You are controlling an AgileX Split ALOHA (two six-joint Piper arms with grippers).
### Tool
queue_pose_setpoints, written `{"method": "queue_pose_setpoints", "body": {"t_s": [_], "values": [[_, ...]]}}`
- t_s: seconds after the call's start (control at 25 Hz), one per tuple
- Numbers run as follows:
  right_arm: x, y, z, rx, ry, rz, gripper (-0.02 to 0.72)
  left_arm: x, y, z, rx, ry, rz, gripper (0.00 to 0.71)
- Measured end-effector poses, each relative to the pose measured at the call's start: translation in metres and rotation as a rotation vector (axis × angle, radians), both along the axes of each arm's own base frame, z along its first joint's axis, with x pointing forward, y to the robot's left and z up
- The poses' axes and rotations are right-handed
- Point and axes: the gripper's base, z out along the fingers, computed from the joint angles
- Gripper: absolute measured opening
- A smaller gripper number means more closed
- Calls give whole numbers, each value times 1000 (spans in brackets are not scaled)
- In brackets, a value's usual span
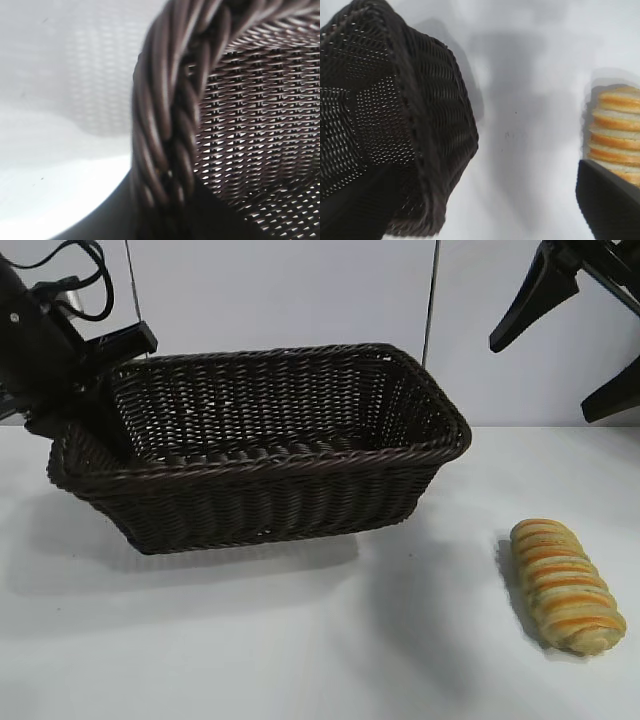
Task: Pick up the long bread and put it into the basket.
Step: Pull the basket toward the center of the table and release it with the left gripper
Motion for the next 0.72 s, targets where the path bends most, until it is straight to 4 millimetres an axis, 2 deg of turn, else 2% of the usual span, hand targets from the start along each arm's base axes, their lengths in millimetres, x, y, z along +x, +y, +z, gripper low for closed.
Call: {"method": "queue_pose_setpoints", "body": {"t_s": [0.16,0.32,0.72], "values": [[0,0,0,0,-1,-1,695,3,-16,-20,12,15,-37,97],[0,0,0,-1,-3,-2,695,7,-20,-39,23,31,-37,97],[1,0,-1,-1,-2,-2,695,14,-20,-56,39,15,-24,99]]}}
